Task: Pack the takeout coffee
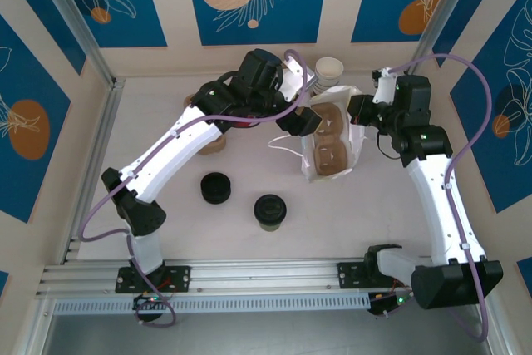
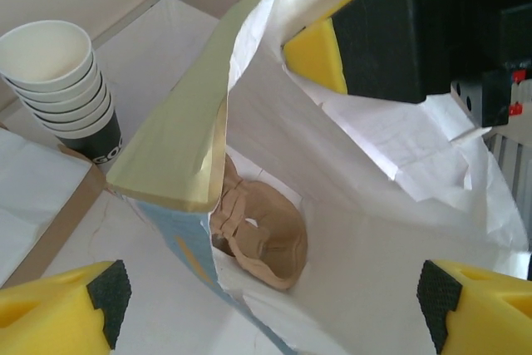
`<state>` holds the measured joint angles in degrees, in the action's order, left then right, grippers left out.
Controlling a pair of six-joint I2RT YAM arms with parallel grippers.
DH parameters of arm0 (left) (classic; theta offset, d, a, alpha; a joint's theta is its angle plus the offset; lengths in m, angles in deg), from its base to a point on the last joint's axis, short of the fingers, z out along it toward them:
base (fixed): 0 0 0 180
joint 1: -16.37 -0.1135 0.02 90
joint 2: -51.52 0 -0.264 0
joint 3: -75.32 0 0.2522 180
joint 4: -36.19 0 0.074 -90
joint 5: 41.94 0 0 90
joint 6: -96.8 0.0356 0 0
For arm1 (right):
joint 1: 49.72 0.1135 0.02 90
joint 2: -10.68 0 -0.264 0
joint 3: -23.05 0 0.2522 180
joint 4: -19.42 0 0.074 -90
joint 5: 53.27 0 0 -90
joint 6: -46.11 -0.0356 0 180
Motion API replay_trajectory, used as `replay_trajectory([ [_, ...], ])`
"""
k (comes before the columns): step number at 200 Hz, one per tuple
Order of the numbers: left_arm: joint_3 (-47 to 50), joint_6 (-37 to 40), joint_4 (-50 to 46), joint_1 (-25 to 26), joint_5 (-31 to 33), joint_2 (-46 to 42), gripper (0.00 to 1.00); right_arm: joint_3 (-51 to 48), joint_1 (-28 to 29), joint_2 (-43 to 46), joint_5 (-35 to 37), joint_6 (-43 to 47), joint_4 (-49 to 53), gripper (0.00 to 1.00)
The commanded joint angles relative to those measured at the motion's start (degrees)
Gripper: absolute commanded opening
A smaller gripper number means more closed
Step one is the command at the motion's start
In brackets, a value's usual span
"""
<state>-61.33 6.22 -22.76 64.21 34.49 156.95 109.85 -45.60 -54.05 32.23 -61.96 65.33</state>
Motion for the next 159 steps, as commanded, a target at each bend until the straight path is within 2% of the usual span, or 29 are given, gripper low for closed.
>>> replay_trajectory([
  [1, 0.5, -1.6, 2.3, -0.2, -1.9, -2.4, 0.88, -0.4, 0.4, 1.1, 0.3, -2.3, -3.0, 0.0],
  [31, 0.0, -2.9, 3.6, 1.3, -0.4, -2.5, 0.86, 2.6, 0.4, -0.9, 4.1, -9.3, 2.6, 0.0],
  [61, -4.6, -6.9, 1.7, 3.1, 0.0, 0.9, 0.8, 5.4, 0.5, -3.2, 5.4, -18.4, 8.2, 0.0],
  [108, -9.8, -12.0, 1.7, 5.7, -3.1, 7.7, 0.71, 5.2, 0.4, -4.4, 9.0, -26.3, 10.4, 0.0],
  [124, -11.3, -13.7, 1.7, 6.5, -0.5, 10.4, 0.7, 4.6, -0.4, -5.0, 9.0, -27.3, 11.1, 0.0],
  [159, -17.9, -16.7, -2.9, 7.2, 6.1, 18.0, 0.61, 1.5, -2.8, -4.9, 7.0, -28.3, 9.9, 0.0],
])
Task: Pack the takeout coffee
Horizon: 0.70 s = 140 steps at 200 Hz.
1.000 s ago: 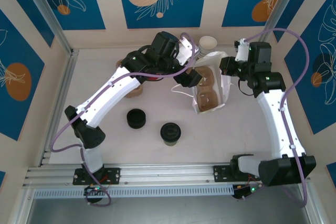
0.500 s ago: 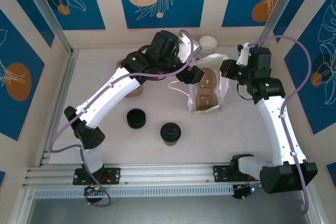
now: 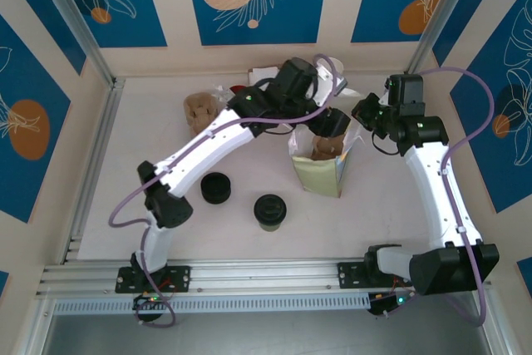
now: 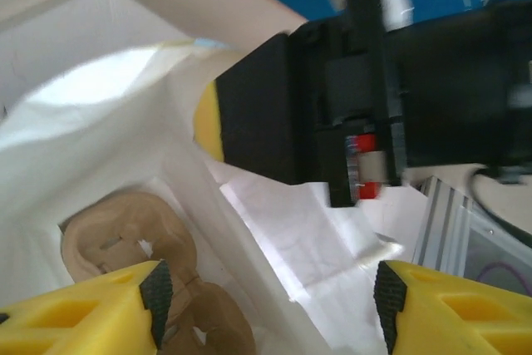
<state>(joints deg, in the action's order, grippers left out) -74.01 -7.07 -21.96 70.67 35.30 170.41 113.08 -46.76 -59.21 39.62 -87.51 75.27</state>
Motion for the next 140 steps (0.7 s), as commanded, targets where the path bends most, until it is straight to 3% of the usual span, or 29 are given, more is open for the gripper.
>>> replay_trajectory([
  [1, -5.3, -3.4, -3.9, 0.7, 5.5, 4.7, 0.61, -1.8, -1.7, 0.3, -0.5, -2.8, -0.1, 0.0],
  [61, -7.9, -6.8, -7.8, 1.6, 11.4, 11.7, 0.47, -4.5, -4.2, 0.0, -3.7, -1.7, -1.4, 0.0],
  [94, -10.4, -6.1, -11.8, 2.9, 15.7, 14.2, 0.46, -5.6, -4.5, -0.1, -4.1, -2.1, -1.7, 0.0],
  [140, -11.0, -6.3, -10.2, 5.9, 17.5, 12.7, 0.46, -6.8, -4.5, -0.3, -4.6, -3.6, -2.7, 0.0],
])
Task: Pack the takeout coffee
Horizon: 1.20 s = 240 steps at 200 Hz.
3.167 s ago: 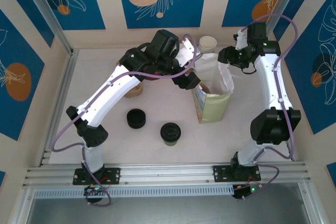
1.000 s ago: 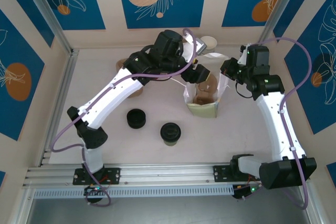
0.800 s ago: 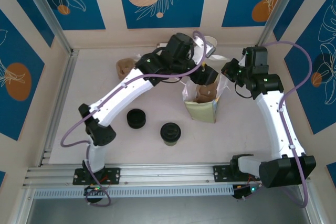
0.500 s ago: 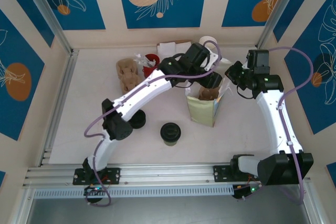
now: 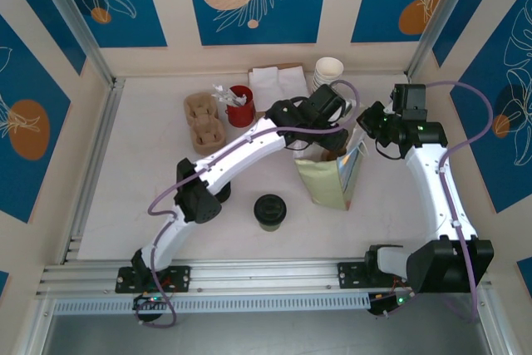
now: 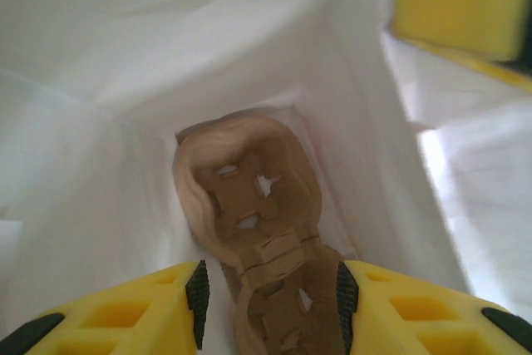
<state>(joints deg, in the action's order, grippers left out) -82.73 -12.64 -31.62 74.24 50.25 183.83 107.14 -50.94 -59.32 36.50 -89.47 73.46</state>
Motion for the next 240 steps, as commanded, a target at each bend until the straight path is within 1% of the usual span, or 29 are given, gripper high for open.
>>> replay_trajectory([
  [1, -2.3, -0.8, -0.6, 2.4, 2.6, -0.7, 0.46, -0.8, -0.3, -0.3, -1.5, -1.6, -0.9, 0.0],
  [29, -2.2, -3.7, -0.2, 2.7, 2.2, 0.6, 0.46, -1.4, -0.4, 0.0, -2.1, -2.3, -1.6, 0.0],
  [48, -2.1, -4.6, -0.7, 3.0, 4.2, 1.5, 0.46, -1.9, -0.6, 0.4, -2.5, -2.8, -2.0, 0.0],
  [71, -2.9, -5.1, -2.3, 3.6, 8.8, 1.6, 0.46, -2.1, -0.9, 0.8, -2.4, -2.6, -1.7, 0.0],
  [85, -2.9, -5.1, -2.2, 3.7, 11.0, 0.7, 0.5, -2.2, -1.1, 1.0, -2.2, -2.5, -1.7, 0.0],
  [103, -2.9, -4.6, -1.1, 3.9, 10.6, -0.6, 0.54, -2.1, -1.2, 0.9, -2.0, -2.2, -1.1, 0.0],
  [115, -2.9, -4.2, 0.0, 4.0, 9.2, -1.3, 0.55, -2.1, -1.4, 0.8, -1.6, -1.9, -0.9, 0.0],
  [126, -2.9, -3.7, 0.7, 4.4, 9.7, -2.1, 0.56, -2.0, -1.4, 0.8, -1.3, -2.0, -0.6, 0.0],
  [150, -2.9, -2.4, 2.1, 5.4, 10.9, -3.3, 0.54, -2.0, -1.5, 0.8, -1.4, -2.3, -0.5, 0.0],
  [172, -2.8, -3.0, 1.9, 5.5, 11.3, -3.2, 0.5, -2.1, -1.5, 0.8, -1.4, -2.8, -0.4, 0.0],
  [195, -2.7, -4.2, 1.0, 5.7, 13.3, -3.5, 0.5, -2.1, -1.7, 1.0, -1.3, -3.2, -0.1, 0.0],
  [217, -1.6, -4.9, 2.1, 5.5, 11.4, -3.1, 0.49, -2.3, -1.9, 1.3, -2.5, -3.6, -0.6, 0.0],
  [240, -1.7, -6.5, 2.6, 5.2, 8.1, -1.4, 0.46, -2.5, -2.4, 1.8, -4.3, -4.1, -1.4, 0.0],
])
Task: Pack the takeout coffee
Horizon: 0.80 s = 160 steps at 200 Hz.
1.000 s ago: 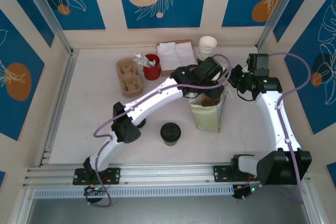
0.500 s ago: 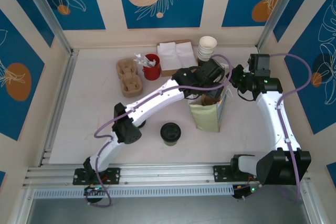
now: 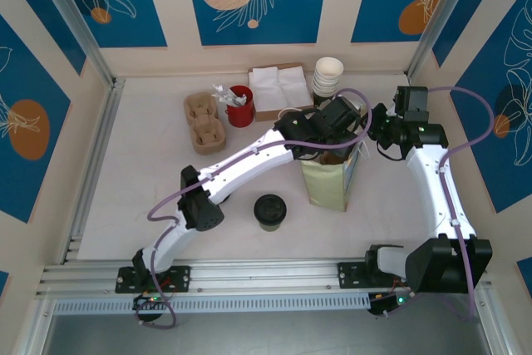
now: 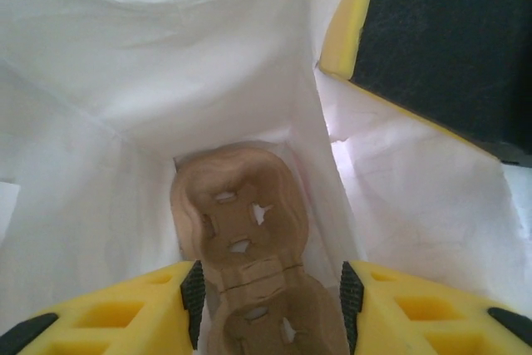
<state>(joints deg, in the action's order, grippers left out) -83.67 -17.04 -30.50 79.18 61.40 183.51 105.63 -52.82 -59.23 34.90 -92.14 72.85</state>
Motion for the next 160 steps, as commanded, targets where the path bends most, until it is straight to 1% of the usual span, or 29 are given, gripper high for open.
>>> replay_trajectory([
  [1, -0.7, -2.2, 1.5, 0.3, -3.1, -1.0, 0.46, -1.0, -0.5, 1.7, -2.8, -1.4, -0.8, 0.0],
  [26, -0.7, -4.2, 0.4, -1.0, -5.6, 0.8, 0.43, -2.0, -0.8, 2.7, -4.9, -1.6, -2.6, 0.0],
  [47, -0.7, -4.2, -0.7, -1.7, -5.3, 1.8, 0.4, -3.6, -0.9, 3.5, -6.3, -1.7, -4.1, 0.0],
  [87, -0.7, -6.2, -2.4, -2.7, -7.2, 4.2, 0.35, -6.3, -0.8, 4.8, -9.7, -2.4, -7.0, 0.0],
  [96, -0.7, -6.7, -2.8, -2.7, -7.2, 4.6, 0.34, -6.6, -0.9, 5.1, -9.7, -2.6, -7.1, 0.0],
  [160, -0.6, -9.7, -6.9, -2.9, -5.2, 6.4, 0.33, -9.1, -1.0, 7.4, -8.0, -5.3, -7.5, 0.0],
])
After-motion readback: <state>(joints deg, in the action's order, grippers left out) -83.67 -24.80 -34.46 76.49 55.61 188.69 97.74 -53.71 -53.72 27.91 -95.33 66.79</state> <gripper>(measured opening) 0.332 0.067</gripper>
